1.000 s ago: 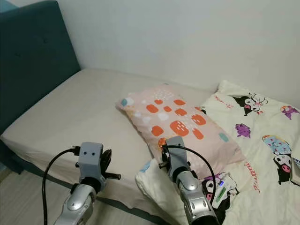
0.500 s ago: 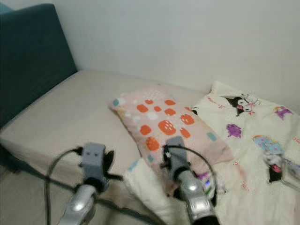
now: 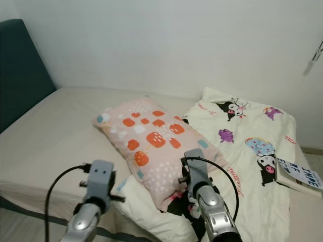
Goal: Clean up the room
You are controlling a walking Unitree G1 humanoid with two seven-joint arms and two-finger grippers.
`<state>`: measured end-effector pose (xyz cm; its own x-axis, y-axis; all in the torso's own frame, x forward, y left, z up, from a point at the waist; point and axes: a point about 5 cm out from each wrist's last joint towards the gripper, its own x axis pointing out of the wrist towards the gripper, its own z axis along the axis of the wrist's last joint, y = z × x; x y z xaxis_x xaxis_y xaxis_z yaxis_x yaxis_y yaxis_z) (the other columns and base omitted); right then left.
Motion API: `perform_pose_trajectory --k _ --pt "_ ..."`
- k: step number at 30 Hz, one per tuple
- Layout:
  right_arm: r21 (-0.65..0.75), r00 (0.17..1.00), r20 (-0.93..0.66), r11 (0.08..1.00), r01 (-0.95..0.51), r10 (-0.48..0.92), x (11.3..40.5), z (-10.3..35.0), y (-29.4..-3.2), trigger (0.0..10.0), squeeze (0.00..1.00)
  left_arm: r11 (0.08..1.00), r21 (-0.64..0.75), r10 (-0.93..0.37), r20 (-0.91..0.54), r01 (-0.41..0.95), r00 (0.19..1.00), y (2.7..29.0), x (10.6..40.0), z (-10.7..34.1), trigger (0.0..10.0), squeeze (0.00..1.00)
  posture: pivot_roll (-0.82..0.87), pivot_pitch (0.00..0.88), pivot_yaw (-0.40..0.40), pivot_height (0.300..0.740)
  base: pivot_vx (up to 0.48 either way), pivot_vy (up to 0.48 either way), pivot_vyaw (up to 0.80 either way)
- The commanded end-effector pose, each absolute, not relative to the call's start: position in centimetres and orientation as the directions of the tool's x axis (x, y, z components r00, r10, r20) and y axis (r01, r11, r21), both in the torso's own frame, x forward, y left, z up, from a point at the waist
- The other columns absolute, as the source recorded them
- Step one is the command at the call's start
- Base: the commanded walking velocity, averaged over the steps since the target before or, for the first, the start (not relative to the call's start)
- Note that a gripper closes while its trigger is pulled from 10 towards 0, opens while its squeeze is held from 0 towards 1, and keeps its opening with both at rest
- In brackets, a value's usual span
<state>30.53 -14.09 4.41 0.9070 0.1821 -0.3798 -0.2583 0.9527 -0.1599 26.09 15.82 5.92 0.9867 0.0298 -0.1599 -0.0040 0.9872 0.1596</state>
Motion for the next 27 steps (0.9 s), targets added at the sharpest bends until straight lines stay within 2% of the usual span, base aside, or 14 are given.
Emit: perform_pose_trajectory --k 1,9,12,16,27 --pt "-0.174 0.881 -0.441 0.947 -0.27 0.17 29.9 3.2 -14.3 10.0 0.0 0.984 0.179 0.027 -0.204 0.01 0.979 16.2 25.5 5.0 10.0 0.0 -0.06 0.11 -0.017 0.74 0.0 0.0 0.0" --pt "-0.202 0.858 -0.489 0.937 -0.286 0.157 29.4 2.2 -14.3 10.0 0.0 0.988 0.154 0.011 -0.209 0.021 0.978 16.5 25.0 4.8 10.0 0.0 -0.05 0.115 -0.02 0.74 0.0 0.0 0.0" --pt "-0.187 0.85 -0.492 0.931 -0.314 0.188 29.4 2.3 -13.9 10.0 0.0 0.986 0.132 -0.079 -0.176 0.103 0.981 15.3 24.4 4.8 10.0 0.0 -0.05 0.12 -0.029 0.725 0.0 0.0 0.0" --pt "-0.184 0.848 -0.496 0.931 -0.316 0.19 29.5 2.3 -13.9 10.0 0.0 0.977 0.15 -0.127 -0.175 0.154 0.976 14.7 24.2 4.9 10.0 0.0 -0.06 0.123 -0.029 0.71 0.0 0.0 0.0" --pt "-0.171 0.838 -0.508 0.931 -0.323 0.197 29.3 2.2 -13.9 10.0 0.0 0.972 0.151 -0.157 -0.155 0.181 0.975 14.1 24.6 5.3 10.0 0.0 -0.06 0.127 -0.028 0.675 0.0 0.0 0.0"
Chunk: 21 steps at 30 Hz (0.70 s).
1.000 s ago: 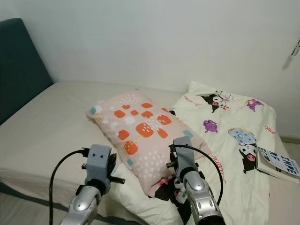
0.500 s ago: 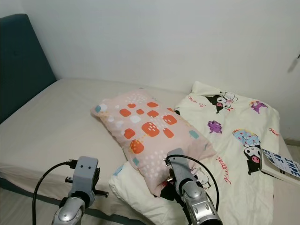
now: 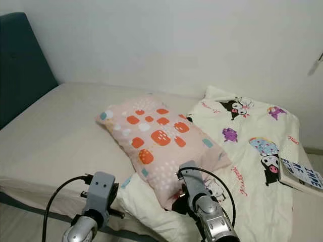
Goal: Clean up the room
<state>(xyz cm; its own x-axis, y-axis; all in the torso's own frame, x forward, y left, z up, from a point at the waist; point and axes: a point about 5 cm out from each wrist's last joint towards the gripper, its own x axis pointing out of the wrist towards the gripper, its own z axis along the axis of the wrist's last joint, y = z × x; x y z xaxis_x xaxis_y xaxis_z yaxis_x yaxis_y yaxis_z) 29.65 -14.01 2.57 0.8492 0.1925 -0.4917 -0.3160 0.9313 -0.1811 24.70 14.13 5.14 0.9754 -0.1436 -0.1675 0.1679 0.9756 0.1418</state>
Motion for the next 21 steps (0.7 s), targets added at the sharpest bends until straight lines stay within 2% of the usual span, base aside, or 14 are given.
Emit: perform_pose_trajectory --k 1,5,21 --pt "-0.163 0.837 -0.506 0.931 -0.327 0.205 29.26 2.21 -13.8 10.0 0.0 0.97 0.153 -0.168 -0.147 0.19 0.975 13.93 24.61 5.42 10.0 0.0 -0.06 0.127 -0.028 0.665 0.0 0.0 0.0" --pt "-0.157 0.84 -0.497 0.93 -0.332 0.216 29.32 2.33 -13.58 10.0 0.0 0.97 0.154 -0.167 -0.146 0.189 0.975 13.91 24.63 5.43 10.0 0.0 -0.06 0.125 -0.025 0.65 0.0 0.0 0.0" --pt "-0.16 0.866 -0.464 0.944 -0.29 0.188 29.83 3.06 -13.85 10.0 0.0 0.973 0.13 -0.173 -0.127 0.19 0.977 13.56 25.1 5.97 10.0 0.0 -0.06 0.125 -0.02 0.65 0.0 0.0 0.0"
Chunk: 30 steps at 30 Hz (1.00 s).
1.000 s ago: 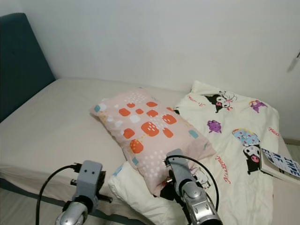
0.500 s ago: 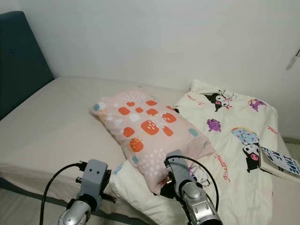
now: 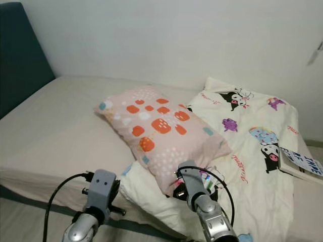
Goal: Clean up the room
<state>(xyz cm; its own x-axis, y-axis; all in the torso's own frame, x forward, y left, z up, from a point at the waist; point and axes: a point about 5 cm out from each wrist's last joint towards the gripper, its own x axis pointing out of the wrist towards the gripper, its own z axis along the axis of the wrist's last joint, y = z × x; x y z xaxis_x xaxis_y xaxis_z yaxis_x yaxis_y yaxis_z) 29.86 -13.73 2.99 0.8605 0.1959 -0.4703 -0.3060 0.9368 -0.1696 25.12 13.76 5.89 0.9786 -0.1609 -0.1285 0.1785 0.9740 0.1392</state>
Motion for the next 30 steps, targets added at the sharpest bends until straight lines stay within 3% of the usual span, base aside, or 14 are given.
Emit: perform_pose_trajectory --k 1,13,26,30 --pt "-0.161 0.866 -0.465 0.944 -0.289 0.186 29.84 3.06 -13.86 10.0 0.0 0.973 0.129 -0.175 -0.126 0.191 0.976 13.53 25.12 5.99 10.0 0.0 -0.06 0.125 -0.02 0.65 0.0 0.0 0.0" --pt "-0.153 0.865 -0.465 0.945 -0.289 0.189 29.83 3.08 -13.82 10.0 0.0 0.971 0.117 -0.196 -0.111 0.208 0.974 13.37 25.14 6.26 10.0 0.0 -0.05 0.124 -0.021 0.606 0.0 0.0 0.0" --pt "-0.153 0.866 -0.464 0.946 -0.285 0.186 29.75 3.08 -13.85 10.0 0.0 0.965 0.117 -0.223 -0.118 0.236 0.968 13.14 24.92 6.22 10.0 0.0 -0.05 0.12 -0.021 0.606 0.0 0.0 0.0" --pt "-0.149 0.864 -0.466 0.946 -0.288 0.19 29.66 3.09 -13.86 10.0 0.0 0.963 0.116 -0.231 -0.122 0.245 0.965 13.14 24.82 6.21 10.0 0.0 -0.05 0.126 -0.022 0.586 0.0 0.0 0.0"
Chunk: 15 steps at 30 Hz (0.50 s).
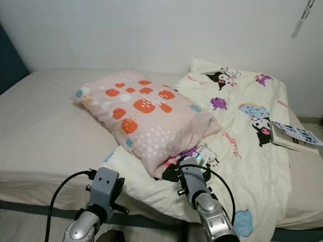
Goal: Clean up the room
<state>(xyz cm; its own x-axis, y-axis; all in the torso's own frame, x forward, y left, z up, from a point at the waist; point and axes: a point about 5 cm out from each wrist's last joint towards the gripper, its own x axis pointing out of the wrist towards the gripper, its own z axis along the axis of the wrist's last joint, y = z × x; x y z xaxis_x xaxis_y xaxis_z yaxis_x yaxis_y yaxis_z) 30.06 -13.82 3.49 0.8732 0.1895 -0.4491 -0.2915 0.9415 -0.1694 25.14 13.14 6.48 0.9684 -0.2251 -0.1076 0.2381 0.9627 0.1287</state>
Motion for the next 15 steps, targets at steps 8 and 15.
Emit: perform_pose_trajectory --k 8,15 --pt "-0.166 0.869 -0.46 0.944 -0.285 0.182 29.86 3.36 -14.06 10.0 0.0 0.961 0.121 -0.236 -0.123 0.25 0.964 13.47 24.68 6.13 10.0 0.0 -0.06 0.142 -0.03 0.577 0.0 0.0 0.0" --pt "-0.181 0.875 -0.445 0.938 -0.297 0.191 30.45 4.03 -14.36 10.0 0.0 0.968 0.118 -0.209 -0.113 0.222 0.971 14.11 24.53 6.32 10.0 0.0 -0.06 0.162 -0.051 0.577 0.0 0.0 0.0"
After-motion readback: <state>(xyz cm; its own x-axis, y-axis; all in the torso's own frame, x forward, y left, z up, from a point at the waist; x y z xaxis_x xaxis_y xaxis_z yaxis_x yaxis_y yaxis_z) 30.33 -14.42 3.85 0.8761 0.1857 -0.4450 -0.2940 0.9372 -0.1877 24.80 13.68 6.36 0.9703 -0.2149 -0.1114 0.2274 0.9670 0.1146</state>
